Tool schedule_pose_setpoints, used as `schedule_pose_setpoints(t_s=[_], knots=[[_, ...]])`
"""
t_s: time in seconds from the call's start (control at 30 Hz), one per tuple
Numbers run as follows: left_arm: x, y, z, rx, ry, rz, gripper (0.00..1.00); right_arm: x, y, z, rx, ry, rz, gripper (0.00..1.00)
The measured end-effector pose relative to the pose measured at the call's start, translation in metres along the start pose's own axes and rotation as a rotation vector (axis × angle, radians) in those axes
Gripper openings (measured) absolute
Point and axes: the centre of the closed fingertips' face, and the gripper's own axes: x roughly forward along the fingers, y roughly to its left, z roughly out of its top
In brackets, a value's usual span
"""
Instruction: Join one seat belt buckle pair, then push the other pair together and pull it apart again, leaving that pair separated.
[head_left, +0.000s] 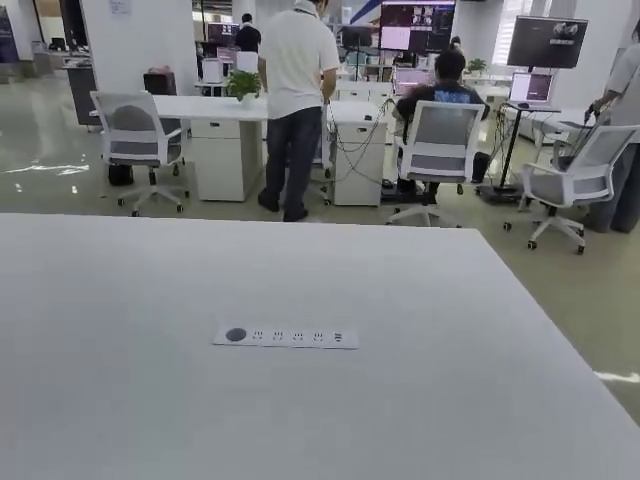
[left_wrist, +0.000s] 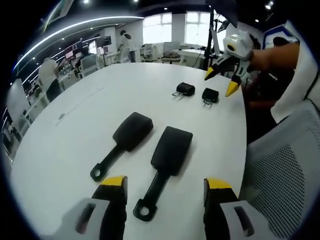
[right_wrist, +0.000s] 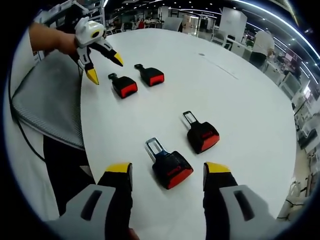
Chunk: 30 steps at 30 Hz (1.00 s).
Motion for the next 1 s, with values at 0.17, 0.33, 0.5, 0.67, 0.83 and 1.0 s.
schedule_pose_setpoints(t_s=[0.17,0.33,0.5,0.67,0.83,1.0], knots=[[0.009,-0.002,-0.002,0.063,0.039,-0.031,0.56,0.005,0.0,0.0,-0.04,0.014,0.023,0.49],[0.015,-0.004,0.005,0.095,0.055,-0.06,0.52,0.011,-0.001,-0.005,-0.081,0.046,0.051,0.42],[0.021,-0.006,0.008,0.164,0.084,-0.088,0.5,0.011,-0.001,-0.005,-0.146,0.074,0.074,0.42],[0.029,-0.002,0.009,0.219,0.111,-0.112,0.47,0.016,-0.004,-0.007,-0.184,0.097,0.101,0.41],[0.037,0.002,0.01,0.245,0.134,-0.13,0.46,0.023,-0.004,-0.011,-0.235,0.129,0.138,0.39],[0.044,0.003,0.014,0.284,0.158,-0.156,0.44,0.028,0.001,-0.018,-0.305,0.171,0.188,0.38]])
